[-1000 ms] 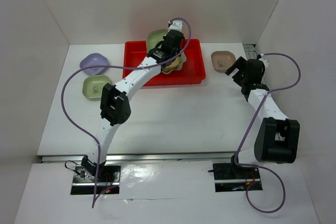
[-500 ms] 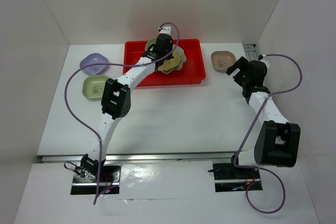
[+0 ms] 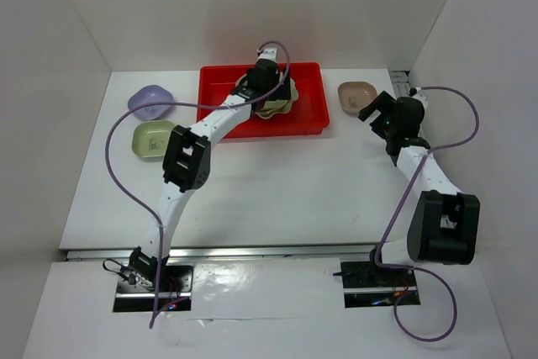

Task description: Place the plates into the plastic bin on the countertop

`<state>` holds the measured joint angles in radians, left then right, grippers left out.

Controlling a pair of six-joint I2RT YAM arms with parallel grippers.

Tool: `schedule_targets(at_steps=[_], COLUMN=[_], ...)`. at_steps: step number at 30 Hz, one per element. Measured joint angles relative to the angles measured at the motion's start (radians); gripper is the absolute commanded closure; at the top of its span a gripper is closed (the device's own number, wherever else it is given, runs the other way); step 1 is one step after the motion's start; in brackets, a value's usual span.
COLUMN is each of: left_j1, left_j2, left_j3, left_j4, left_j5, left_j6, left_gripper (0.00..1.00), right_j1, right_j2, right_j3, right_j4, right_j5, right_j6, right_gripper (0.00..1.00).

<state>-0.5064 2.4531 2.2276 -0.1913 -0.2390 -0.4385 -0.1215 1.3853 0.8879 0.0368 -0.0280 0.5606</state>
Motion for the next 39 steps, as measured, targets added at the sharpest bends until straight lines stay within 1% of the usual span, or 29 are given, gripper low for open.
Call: schedule_targets(at_steps=[4,6,11,16,17,19,23,26,28,31,34,35,36,37,39], left_j1=[-0.028,-0.047,-0.088,-0.097,-0.094,-0.093,-0.106,-0.149,-0.185,-0.253,-0.33,-0.358,-0.38,-0.396,-0.416], left_j2=[-0.026,-0.072,-0.273,-0.464,-0.5,-0.592,-0.783,-0.848,-0.853,-0.862,-0.905,-0.929,-0.949,-0.972,-1.012], left_j3=[-0.006,-0.038,-0.153,-0.179,-0.195,-0.277,-0.577,-0.773,-0.853,-0.925,-0.953,-0.953,-0.953,-0.953,-0.953], left_j4=[-0.012,-0.016,-0.041,-0.116,-0.138,-0.184,-0.24,-0.287,-0.307,-0.349,-0.39,-0.401,-0.409,-0.415,-0.428], left_j5=[-0.017,-0.041,-0.102,-0.186,-0.198,-0.212,-0.224,-0.218,-0.209,-0.201,-0.21,-0.215,-0.219,-0.225,-0.234], left_j6=[0.002,0.004,0.019,0.005,-0.019,-0.07,-0.147,-0.182,-0.203,-0.232,-0.262,-0.274,-0.278,-0.283,-0.296], left_gripper=[0.01,0.01,0.01,0.01,0.01,0.01,0.01,0.01,0.01,0.01,0.01,0.01,0.01,0.01,0.01], right_j1=[0.006,0.008,-0.003,-0.008,-0.01,-0.013,-0.014,-0.014,-0.014,-0.008,-0.005,-0.005,-0.004,-0.003,-0.003], right_j2=[0.012,0.035,0.191,0.341,0.372,0.441,0.56,0.604,0.647,0.752,0.859,0.882,0.899,0.913,0.934], right_j3=[0.0,0.008,0.054,0.114,0.141,0.216,0.389,0.487,0.578,0.755,0.9,0.921,0.928,0.929,0.929], right_j4=[0.004,0.006,0.036,0.039,0.039,0.038,0.038,0.03,0.005,-0.023,-0.074,-0.088,-0.104,-0.126,-0.157], right_j5=[-0.013,-0.014,-0.009,0.021,0.031,0.047,0.087,0.122,0.152,0.212,0.265,0.275,0.283,0.288,0.296], right_j6=[-0.001,-0.003,-0.005,-0.011,-0.017,-0.032,-0.078,-0.109,-0.126,-0.165,-0.207,-0.216,-0.222,-0.229,-0.238], right_gripper=[0.0,0.0,0.0,0.0,0.0,0.0,0.0,0.0,0.0,0.0,0.03,0.03,0.05,0.05,0.08])
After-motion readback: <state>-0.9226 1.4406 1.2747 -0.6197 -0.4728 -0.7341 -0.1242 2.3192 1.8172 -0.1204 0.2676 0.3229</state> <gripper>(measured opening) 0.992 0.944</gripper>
